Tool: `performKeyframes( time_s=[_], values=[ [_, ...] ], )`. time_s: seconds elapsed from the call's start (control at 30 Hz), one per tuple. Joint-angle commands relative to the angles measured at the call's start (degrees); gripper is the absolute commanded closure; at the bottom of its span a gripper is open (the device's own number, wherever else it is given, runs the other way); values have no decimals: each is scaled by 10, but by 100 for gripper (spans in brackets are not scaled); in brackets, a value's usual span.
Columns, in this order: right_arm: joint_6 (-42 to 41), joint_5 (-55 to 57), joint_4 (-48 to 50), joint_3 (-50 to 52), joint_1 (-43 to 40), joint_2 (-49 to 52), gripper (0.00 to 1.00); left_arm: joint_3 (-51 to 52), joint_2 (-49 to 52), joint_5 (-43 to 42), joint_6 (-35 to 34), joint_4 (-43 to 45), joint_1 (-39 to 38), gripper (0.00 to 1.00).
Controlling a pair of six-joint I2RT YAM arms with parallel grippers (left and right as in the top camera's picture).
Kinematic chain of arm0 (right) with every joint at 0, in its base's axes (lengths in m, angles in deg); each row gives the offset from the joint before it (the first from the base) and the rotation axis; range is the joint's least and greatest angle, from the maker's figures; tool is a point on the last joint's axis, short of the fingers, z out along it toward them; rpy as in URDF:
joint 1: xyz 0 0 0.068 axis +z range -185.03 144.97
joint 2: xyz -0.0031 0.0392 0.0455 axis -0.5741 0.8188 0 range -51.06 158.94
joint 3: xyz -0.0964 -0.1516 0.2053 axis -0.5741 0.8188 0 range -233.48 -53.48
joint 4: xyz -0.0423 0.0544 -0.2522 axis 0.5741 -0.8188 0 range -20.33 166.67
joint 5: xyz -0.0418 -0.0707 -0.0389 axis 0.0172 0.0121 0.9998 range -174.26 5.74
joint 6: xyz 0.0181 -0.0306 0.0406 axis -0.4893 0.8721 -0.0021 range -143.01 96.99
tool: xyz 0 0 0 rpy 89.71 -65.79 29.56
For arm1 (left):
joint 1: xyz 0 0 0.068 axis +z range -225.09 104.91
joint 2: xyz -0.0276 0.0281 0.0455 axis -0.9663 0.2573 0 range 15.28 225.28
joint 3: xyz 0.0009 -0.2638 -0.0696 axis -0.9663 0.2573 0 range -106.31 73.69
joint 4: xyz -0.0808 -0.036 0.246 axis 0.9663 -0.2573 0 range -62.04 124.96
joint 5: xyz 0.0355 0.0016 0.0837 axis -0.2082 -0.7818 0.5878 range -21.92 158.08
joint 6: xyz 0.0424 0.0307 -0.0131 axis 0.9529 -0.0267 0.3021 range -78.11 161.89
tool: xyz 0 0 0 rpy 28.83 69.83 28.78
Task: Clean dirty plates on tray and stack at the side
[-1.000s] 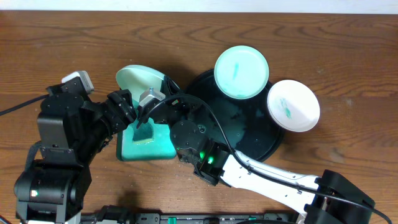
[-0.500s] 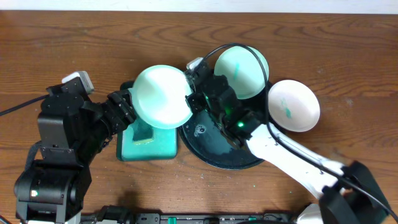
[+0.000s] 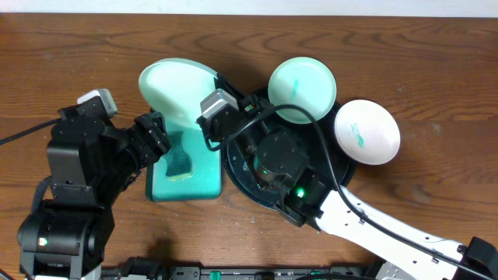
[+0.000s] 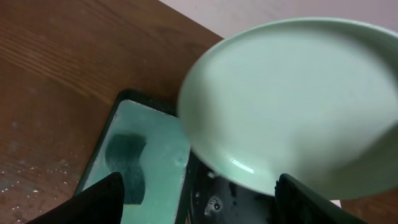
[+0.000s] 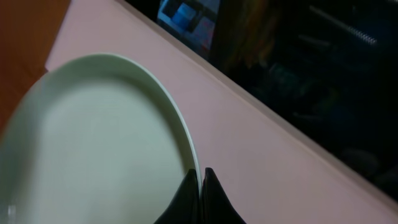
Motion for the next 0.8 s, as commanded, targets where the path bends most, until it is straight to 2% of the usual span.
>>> performKeyframes(
  time_s=[0.0,0.2,0.77],
  values=[
    [80,24,4,-3,20,2,99,-8,-1,7,4,1,3,22],
    [132,24,6,-3,35,2,99,-8,-1,7,3,1,3,22],
    [138,24,21,-3,38,2,99,-8,-1,7,3,1,3,22]
  ],
)
